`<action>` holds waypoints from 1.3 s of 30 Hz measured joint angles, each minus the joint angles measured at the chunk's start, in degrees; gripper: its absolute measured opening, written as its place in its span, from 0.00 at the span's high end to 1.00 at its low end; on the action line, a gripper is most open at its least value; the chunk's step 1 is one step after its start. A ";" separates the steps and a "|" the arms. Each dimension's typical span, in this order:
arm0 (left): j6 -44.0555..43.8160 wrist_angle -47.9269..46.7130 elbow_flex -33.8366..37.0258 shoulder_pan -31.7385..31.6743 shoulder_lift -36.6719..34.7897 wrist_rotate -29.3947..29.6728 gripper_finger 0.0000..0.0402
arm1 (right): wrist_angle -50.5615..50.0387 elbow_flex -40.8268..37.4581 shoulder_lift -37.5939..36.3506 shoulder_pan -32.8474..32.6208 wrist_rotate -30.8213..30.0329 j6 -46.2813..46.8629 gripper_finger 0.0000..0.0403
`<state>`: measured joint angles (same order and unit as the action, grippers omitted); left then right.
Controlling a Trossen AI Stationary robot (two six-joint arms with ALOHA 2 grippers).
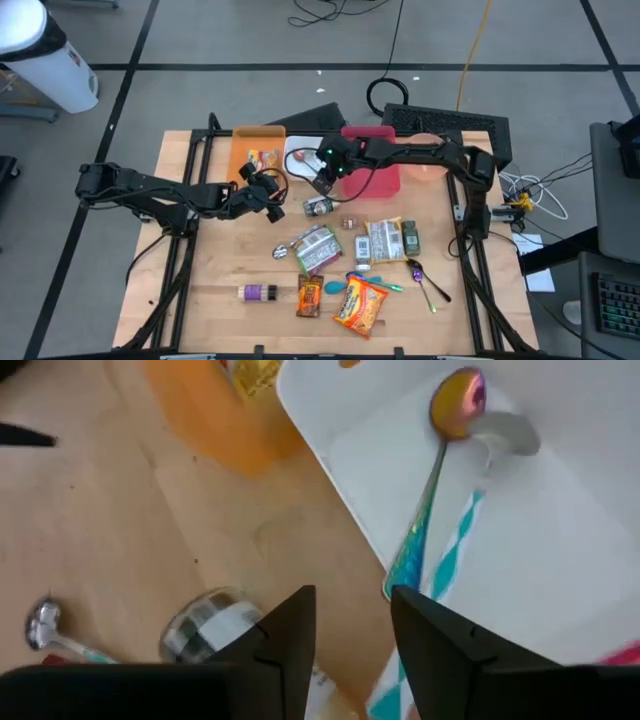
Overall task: Pick & Place Food Item
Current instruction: Put the purple seasoning bottle into the red bin
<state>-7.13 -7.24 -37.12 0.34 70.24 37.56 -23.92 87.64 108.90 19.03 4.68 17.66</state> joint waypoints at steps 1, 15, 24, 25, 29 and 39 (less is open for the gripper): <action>0.37 -0.01 0.00 0.00 0.00 0.00 0.47 | 0.03 -0.02 -0.65 0.00 -0.05 -0.47 0.68; 0.55 0.00 -0.04 5.28 -2.24 -3.35 0.47 | 8.08 -5.45 -12.21 -7.47 -12.45 -14.20 0.70; -4.62 -0.96 -0.04 14.84 -9.51 -7.54 0.47 | 25.45 -21.70 -21.31 -16.21 -11.97 -15.88 0.69; -5.78 -1.30 -0.04 16.04 -10.02 -7.54 0.47 | 27.45 -24.12 -22.47 -17.05 -11.97 -15.88 0.69; -10.24 -2.00 -0.04 20.29 -10.38 -7.30 0.47 | 37.81 -33.88 -26.32 -20.06 -12.05 -15.84 0.69; -17.09 4.79 -0.07 25.07 -3.38 -6.23 0.47 | 70.10 -51.82 -30.00 -24.52 -11.94 -24.01 0.69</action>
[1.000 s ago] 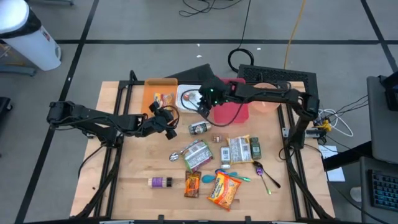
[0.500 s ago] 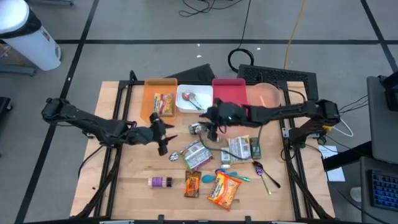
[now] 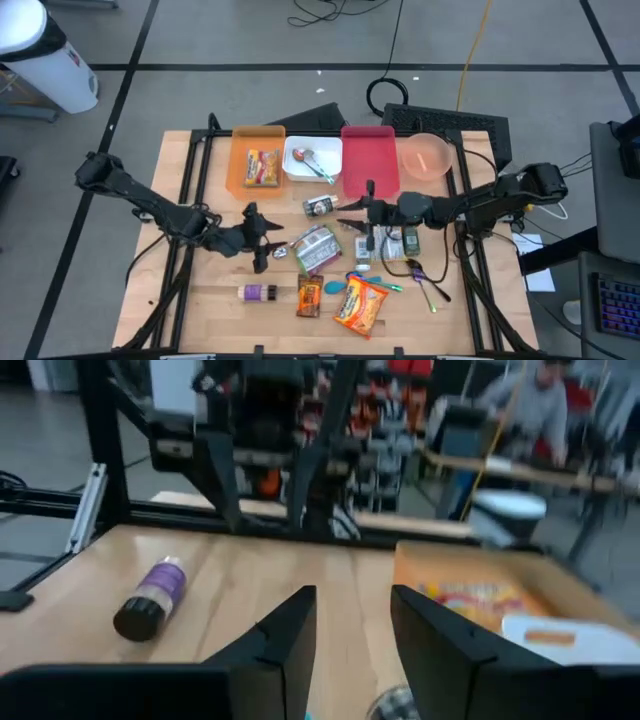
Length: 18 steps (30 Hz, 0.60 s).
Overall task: Pick & Place Food Item
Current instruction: Put the purple seasoning bottle into the red bin
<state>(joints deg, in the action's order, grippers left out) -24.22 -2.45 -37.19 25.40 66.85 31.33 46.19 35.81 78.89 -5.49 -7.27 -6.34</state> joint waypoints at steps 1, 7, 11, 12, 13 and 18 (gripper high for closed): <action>-0.22 1.03 0.00 -0.02 1.34 -0.19 0.47 | 1.73 -0.57 0.02 -0.05 0.04 -0.99 0.69; 0.89 5.20 -0.01 -1.69 6.49 -12.91 0.47 | 1.51 -0.92 0.02 0.19 0.00 -3.46 0.69; -10.54 -2.08 -3.28 -1.53 6.57 -21.00 0.47 | -1.10 -0.94 0.01 0.19 0.01 -6.24 0.69; -12.58 -5.04 -4.68 -0.71 6.57 -22.08 0.47 | -1.41 -0.94 0.02 0.25 -0.01 -7.49 0.69; -14.51 -8.41 -6.09 0.43 6.57 -22.66 0.47 | -1.40 -0.94 0.02 0.38 -0.04 -8.51 0.70; -24.76 -22.41 -14.27 6.67 6.53 -19.14 0.47 | 0.39 -0.94 0.02 1.77 0.00 -10.70 0.70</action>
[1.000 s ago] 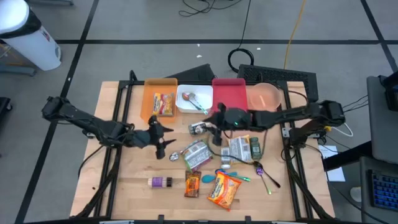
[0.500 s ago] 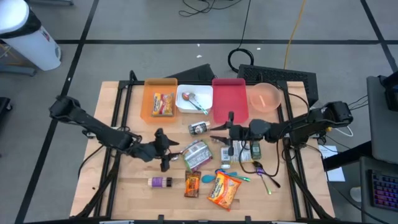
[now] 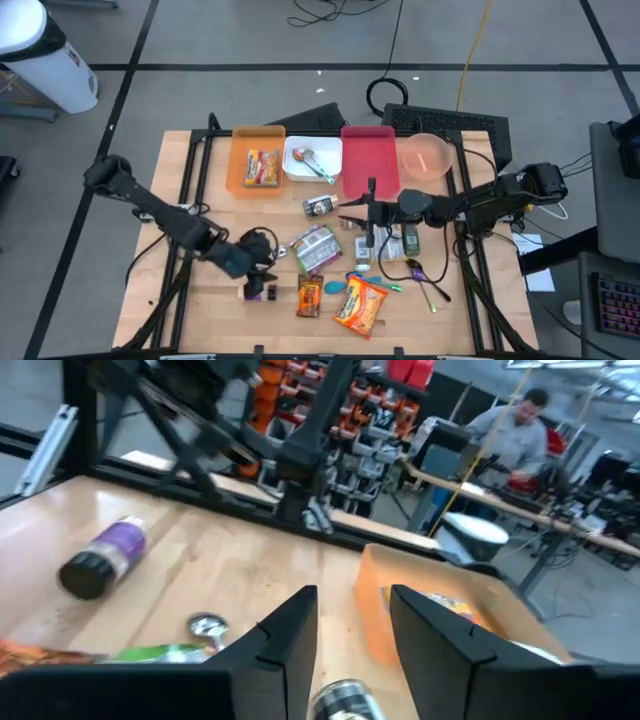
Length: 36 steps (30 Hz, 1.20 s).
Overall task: Pick & Place Food Item
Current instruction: Put the purple seasoning bottle into the red bin
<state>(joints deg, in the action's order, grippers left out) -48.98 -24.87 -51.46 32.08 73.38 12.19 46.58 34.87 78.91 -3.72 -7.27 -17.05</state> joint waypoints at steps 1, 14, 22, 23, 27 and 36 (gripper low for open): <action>-2.10 -1.66 -1.32 1.51 0.00 1.56 0.47 | 0.43 0.00 0.00 0.36 0.00 -0.17 0.70; -20.18 -20.58 -14.90 15.73 8.04 12.29 0.47 | 0.29 0.00 0.04 2.25 0.02 1.85 0.71; -16.00 -25.88 -17.75 13.54 17.23 5.40 0.47 | 0.03 0.02 0.07 2.27 0.02 3.70 0.71; -16.00 -26.17 -17.78 13.12 17.84 4.30 0.47 | -0.16 0.02 0.07 2.27 0.02 4.23 0.71; -15.79 -27.18 -17.78 12.05 19.22 1.48 0.47 | -0.36 0.02 0.07 2.27 -0.04 4.49 0.71; -16.02 -28.47 -17.46 11.93 19.24 2.60 0.47 | -3.52 0.04 0.07 2.54 -0.14 4.20 0.71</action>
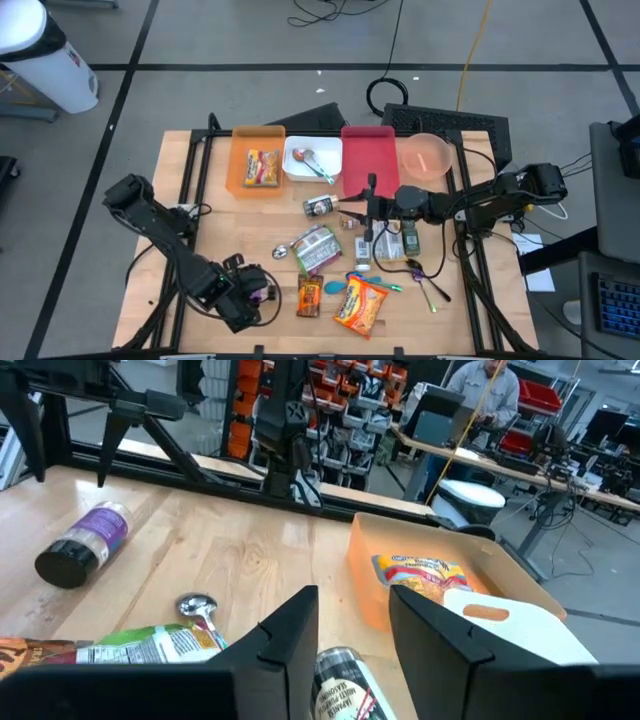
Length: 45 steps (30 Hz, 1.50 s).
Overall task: Pick & Place Food Item
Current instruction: Put the purple seasoning bottle into the red bin
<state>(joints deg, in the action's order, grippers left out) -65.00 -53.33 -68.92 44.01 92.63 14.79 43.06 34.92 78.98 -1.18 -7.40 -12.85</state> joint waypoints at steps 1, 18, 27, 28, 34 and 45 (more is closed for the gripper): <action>-0.08 -0.07 0.08 0.02 0.06 -0.29 0.47 | -0.09 0.00 0.00 0.12 -0.02 0.14 0.71; 3.99 -3.21 0.17 1.12 7.16 -7.18 0.47 | -1.71 0.00 0.00 1.17 -0.03 1.65 0.71; 4.55 -5.19 0.17 1.97 7.16 -6.57 0.47 | -1.74 0.00 0.00 1.17 -0.02 1.69 0.71; 4.91 -5.18 0.19 1.94 7.16 -6.27 0.47 | -1.74 0.00 0.00 1.17 -0.02 1.69 0.71; 4.50 -5.12 2.02 1.92 7.16 -5.88 0.47 | -1.74 0.00 0.00 1.15 -0.02 1.65 0.71; 4.60 -3.13 4.08 2.03 7.12 -6.00 0.47 | -1.66 0.00 0.00 1.16 -0.04 1.49 0.71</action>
<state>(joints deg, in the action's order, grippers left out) -60.40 -56.47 -64.84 46.04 99.74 8.79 41.40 34.92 78.98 -0.01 -7.44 -11.36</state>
